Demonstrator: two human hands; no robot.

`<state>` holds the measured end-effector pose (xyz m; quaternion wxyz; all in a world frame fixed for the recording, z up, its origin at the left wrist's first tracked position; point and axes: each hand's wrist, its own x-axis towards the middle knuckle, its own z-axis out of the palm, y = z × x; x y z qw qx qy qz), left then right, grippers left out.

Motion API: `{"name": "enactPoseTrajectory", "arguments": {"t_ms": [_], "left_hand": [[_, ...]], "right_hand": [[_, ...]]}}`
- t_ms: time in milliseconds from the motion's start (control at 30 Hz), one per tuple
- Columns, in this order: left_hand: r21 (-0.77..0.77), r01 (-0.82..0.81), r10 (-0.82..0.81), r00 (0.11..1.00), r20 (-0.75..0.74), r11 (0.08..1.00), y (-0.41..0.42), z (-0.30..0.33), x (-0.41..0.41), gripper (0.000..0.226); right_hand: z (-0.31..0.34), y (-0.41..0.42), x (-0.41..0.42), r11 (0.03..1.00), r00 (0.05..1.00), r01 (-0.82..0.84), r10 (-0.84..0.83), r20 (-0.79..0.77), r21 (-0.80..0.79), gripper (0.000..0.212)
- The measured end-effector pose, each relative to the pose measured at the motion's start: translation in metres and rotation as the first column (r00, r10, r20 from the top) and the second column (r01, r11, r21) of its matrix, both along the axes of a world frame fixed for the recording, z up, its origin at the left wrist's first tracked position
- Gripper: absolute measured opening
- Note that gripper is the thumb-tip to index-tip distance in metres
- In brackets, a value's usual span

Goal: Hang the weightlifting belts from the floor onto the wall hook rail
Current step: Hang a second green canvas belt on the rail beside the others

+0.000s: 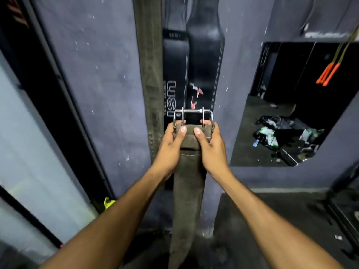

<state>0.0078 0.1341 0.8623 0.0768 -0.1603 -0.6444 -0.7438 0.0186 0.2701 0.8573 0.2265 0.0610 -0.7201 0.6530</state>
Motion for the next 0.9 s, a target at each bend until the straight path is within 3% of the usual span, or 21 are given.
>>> {"name": "enactPoseTrajectory", "arguments": {"t_ms": [133,200,267,367,500,667,767,900], "left_hand": [[-0.033,0.035,-0.039,0.994,-0.102,0.999,-0.013,0.072,0.000,0.057],[0.062,0.011,-0.003,0.993,-0.120,0.998,-0.021,0.092,0.001,0.061],[0.117,0.048,-0.035,0.994,-0.107,0.992,-0.029,0.105,0.003,0.052],[-0.028,-0.003,-0.002,0.983,-0.186,1.000,-0.040,0.118,0.004,0.024],[0.000,-0.037,0.036,0.963,-0.266,0.999,-0.051,0.138,0.005,0.019],[0.035,0.100,-0.091,0.977,-0.195,0.994,-0.061,0.126,0.003,0.019],[0.001,0.184,-0.183,0.980,-0.073,0.983,-0.069,0.095,0.004,0.018],[0.104,0.170,-0.166,0.985,-0.047,0.980,-0.065,0.085,0.003,0.021]], "right_hand": [[0.082,-0.011,-0.009,0.997,0.988,0.039,-0.049,-0.145,-0.073,0.040],[0.123,-0.016,-0.015,0.993,0.977,0.046,-0.068,-0.202,-0.111,0.039],[0.159,-0.022,-0.019,0.990,0.969,0.022,-0.056,-0.240,-0.140,0.037],[0.193,-0.036,-0.020,0.988,0.962,-0.074,0.034,-0.271,-0.136,0.033],[0.206,-0.048,-0.013,0.961,0.943,-0.219,0.165,-0.288,-0.167,0.045],[0.215,-0.060,-0.009,0.970,0.936,-0.160,0.091,-0.339,-0.181,0.042],[0.236,-0.060,-0.012,0.966,0.930,-0.159,0.077,-0.360,-0.202,0.040],[0.262,-0.059,-0.017,0.971,0.920,-0.146,0.063,-0.388,-0.189,0.040]]}}
